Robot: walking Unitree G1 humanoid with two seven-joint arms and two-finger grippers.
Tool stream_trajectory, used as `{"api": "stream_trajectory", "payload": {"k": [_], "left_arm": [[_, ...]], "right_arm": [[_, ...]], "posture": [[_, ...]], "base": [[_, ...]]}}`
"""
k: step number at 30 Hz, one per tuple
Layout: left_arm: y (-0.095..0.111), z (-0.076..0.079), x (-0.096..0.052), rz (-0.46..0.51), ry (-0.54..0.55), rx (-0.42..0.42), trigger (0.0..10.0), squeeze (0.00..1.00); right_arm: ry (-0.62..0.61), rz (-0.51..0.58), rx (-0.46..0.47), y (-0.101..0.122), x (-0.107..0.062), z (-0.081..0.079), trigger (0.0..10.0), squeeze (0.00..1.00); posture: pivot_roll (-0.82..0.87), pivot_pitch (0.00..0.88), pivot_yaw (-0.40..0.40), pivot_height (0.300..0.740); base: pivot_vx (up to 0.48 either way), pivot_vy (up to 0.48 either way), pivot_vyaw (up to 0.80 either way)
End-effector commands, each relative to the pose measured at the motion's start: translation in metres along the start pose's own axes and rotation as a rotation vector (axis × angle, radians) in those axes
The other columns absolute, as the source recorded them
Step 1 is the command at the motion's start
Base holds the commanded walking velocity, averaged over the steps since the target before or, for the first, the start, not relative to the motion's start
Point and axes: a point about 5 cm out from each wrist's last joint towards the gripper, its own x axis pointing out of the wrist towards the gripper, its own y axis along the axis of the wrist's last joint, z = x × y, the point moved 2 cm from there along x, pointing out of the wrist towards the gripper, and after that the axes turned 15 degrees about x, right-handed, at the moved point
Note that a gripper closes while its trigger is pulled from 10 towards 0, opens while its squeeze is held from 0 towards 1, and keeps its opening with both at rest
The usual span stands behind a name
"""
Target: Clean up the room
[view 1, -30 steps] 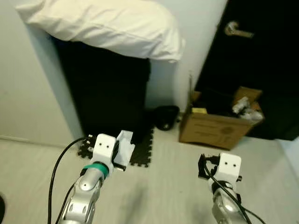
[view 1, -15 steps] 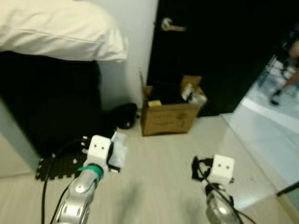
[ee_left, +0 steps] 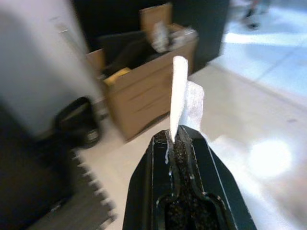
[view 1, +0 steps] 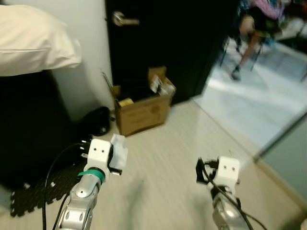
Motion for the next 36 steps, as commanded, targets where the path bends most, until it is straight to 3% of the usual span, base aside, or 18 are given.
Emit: {"api": "stream_trajectory", "payload": {"k": [1,14,36], "left_arm": [[-0.0009,0.0018,-0.0014,0.000,-0.006,0.001,10.0,0.00],[-0.0005,0.0015,-0.0013,0.002,-0.007,0.002,10.0,0.00],[0.0028,0.0046,-0.0014,0.020,-0.041,-0.028,10.0,0.00]], "right_arm": [[-0.010,-0.010,0.009,-0.0017,-0.0009,0.0019,10.0,0.00],[-0.011,-0.010,0.028,-0.0025,-0.0024,0.0018,10.0,0.00],[-0.016,-0.015,0.014,-0.0043,-0.0032,0.0027,10.0,0.00]], "posture": [[0.08,0.000,0.035,0.740],[0.08,0.000,0.040,0.740],[0.08,0.000,0.044,0.740]], "base": [[0.000,0.000,-0.80],[0.000,0.000,-0.80],[0.000,0.000,0.00]]}}
